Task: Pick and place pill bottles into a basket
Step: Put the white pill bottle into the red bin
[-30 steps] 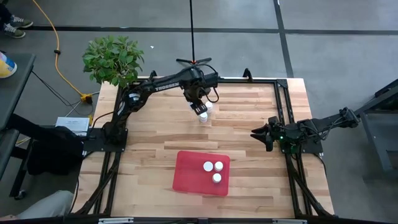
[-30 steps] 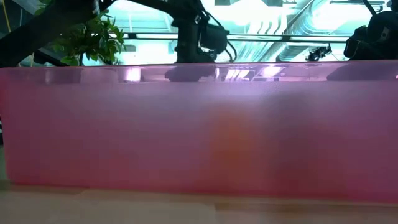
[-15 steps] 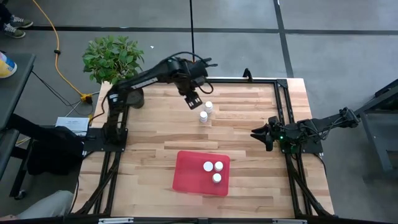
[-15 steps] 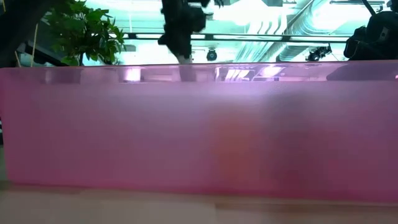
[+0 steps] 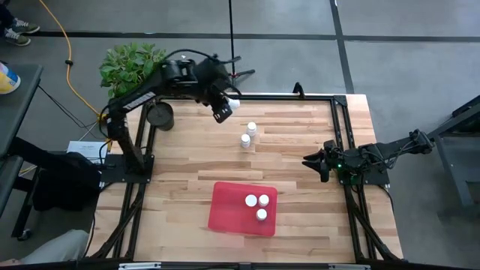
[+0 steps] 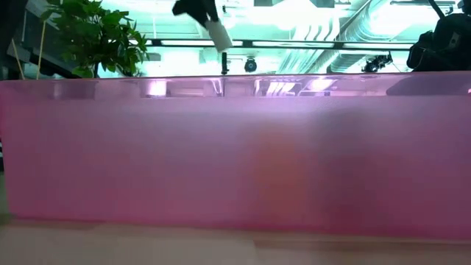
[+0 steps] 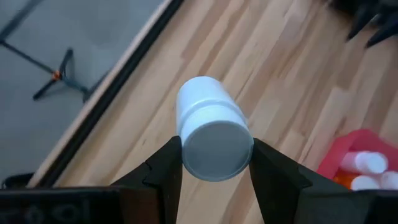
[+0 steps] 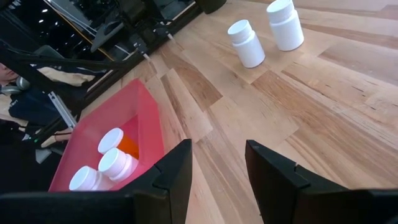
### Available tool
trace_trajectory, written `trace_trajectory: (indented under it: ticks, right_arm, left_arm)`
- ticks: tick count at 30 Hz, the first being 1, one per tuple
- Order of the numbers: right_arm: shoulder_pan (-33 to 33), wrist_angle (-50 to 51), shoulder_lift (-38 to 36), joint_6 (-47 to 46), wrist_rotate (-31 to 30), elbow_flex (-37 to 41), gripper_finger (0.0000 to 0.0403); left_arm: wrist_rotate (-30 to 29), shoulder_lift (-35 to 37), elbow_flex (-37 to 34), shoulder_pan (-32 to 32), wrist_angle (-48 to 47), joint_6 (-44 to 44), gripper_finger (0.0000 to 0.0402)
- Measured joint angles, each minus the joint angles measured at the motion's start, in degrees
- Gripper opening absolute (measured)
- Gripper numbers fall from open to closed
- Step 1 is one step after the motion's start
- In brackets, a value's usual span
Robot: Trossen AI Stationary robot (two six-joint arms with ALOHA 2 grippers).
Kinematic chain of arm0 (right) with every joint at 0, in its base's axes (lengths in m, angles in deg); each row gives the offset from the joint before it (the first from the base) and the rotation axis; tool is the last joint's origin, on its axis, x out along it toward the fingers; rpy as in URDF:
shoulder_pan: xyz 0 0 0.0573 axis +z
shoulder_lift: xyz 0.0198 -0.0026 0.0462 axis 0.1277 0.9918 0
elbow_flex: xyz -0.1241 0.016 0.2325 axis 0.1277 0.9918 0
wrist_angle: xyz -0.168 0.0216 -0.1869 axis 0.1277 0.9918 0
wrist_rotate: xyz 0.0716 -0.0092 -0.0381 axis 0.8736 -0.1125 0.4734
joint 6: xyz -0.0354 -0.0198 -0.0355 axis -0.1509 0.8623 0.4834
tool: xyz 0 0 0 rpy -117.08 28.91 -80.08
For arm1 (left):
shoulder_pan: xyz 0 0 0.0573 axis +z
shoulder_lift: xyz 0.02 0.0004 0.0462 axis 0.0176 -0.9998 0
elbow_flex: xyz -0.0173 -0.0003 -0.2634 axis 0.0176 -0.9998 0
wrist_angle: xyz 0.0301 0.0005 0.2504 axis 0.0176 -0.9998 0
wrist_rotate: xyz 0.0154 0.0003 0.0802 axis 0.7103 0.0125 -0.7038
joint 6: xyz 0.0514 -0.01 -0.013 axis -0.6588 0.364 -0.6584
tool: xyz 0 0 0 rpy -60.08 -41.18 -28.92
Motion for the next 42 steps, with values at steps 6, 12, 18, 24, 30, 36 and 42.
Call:
trace_trajectory:
  ticks: [6, 12, 18, 24, 30, 36, 42]
  right_arm:
    - [0.0, 0.0, 0.0, 0.0, 0.0, 0.0, 0.0140]
    - [0.0, 0.0, 0.0, 0.1, 0.1, 0.0, 0.0140]
    - [0.0, 0.0, 0.0, 0.3, 0.1, 0.0, 0.0140]
    - [0.0, 0.0, 0.0, 0.3, 0.1, 0.0, 0.0140]
    - [0.0, 0.0, 0.0, 0.4, 0.0, 0.0, 0.0140]
    - [0.0, 0.0, 0.0, 0.4, 0.1, 0.0, 0.0140]
    - [0.0, 0.0, 0.0, 0.4, 0.1, 0.0, 0.0140]
  left_arm:
    - [0.3, 5.3, 0.0, -0.9, 2.3, -0.6, 0.0192]
    - [2.7, 11.5, 0.0, -1.1, 7.4, -0.7, 0.0192]
    - [6.7, 16.4, 0.0, -3.1, 14.1, -4.2, 0.0192]
    - [8.9, 20.3, 0.0, -7.5, 17.3, -6.2, 0.0192]
    - [6.8, 23.9, 0.0, -11.8, 18.8, -6.8, 0.0192]
    - [6.6, 27.2, 0.0, -14.3, 20.9, -7.9, 0.0192]
    - [12.0, 28.6, 0.0, -17.3, 20.5, -10.4, 0.0192]
